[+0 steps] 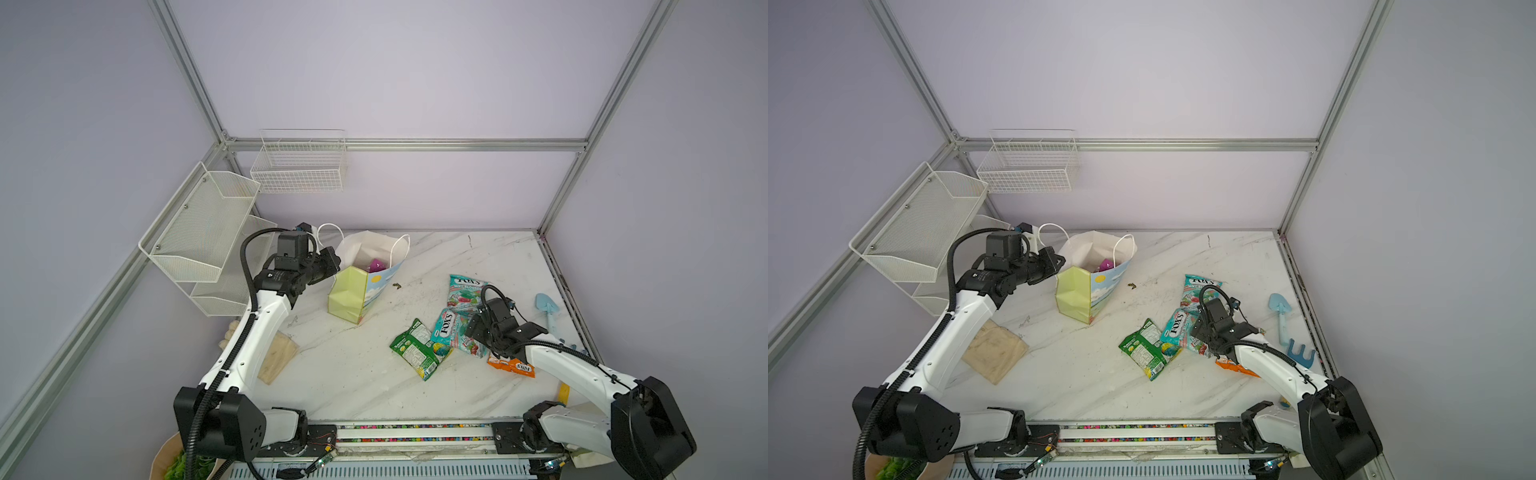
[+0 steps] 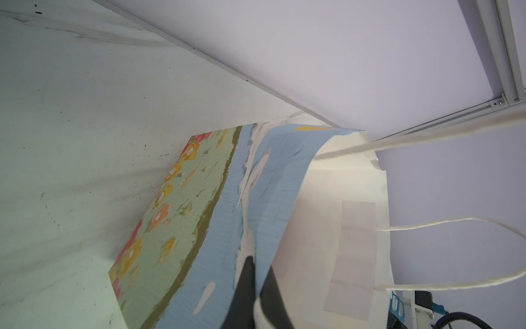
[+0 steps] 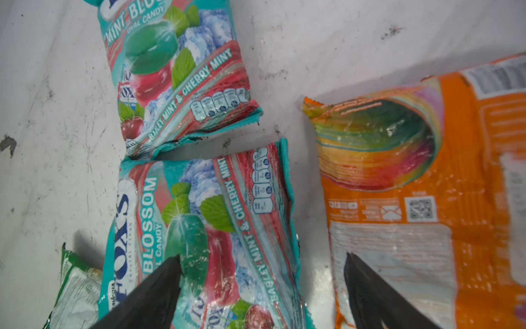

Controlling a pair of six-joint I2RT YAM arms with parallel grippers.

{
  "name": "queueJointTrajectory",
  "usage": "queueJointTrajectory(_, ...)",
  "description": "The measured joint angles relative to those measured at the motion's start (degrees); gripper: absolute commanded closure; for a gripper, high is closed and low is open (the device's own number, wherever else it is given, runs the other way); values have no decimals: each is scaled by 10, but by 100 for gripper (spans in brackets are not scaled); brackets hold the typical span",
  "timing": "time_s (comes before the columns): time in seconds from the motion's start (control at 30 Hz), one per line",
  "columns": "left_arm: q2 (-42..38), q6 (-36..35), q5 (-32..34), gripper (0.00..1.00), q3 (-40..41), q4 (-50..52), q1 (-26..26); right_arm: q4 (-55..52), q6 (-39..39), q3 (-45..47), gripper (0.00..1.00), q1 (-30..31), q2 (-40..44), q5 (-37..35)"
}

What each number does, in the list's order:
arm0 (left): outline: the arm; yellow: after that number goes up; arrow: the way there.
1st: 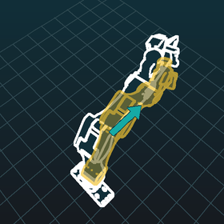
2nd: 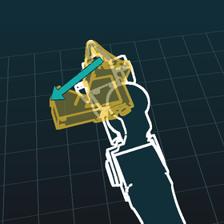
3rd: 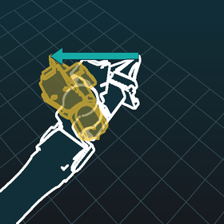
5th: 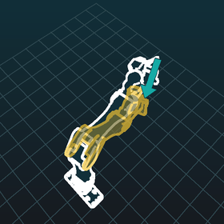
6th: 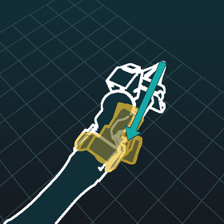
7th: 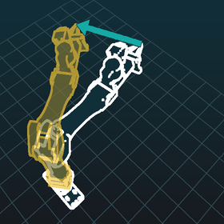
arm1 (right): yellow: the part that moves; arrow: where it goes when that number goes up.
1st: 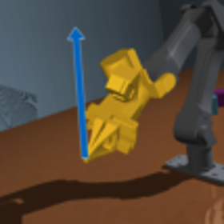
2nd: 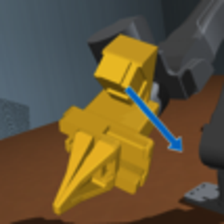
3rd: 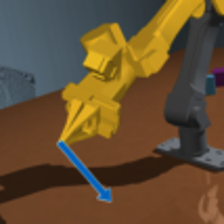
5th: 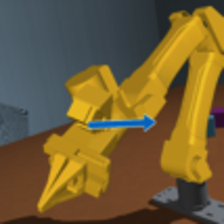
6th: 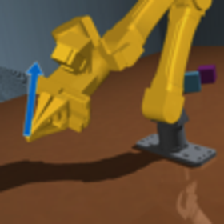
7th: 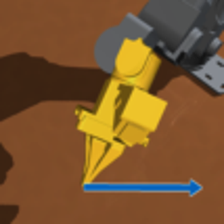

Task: Place the snacks into the paper bag
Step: Pick up the snack at the center of the table.

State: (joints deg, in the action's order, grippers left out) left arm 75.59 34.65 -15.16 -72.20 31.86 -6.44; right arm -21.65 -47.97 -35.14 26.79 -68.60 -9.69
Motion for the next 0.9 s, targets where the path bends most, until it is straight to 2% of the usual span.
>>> queueJointTrajectory(0.47,0,-10,2,100,0,2,0,69,0,33,15,-15,-18,36)
queueJointTrajectory(0.9,0,-14,4,100,0,3,1,118,-2,53,29,-17,-32,57)
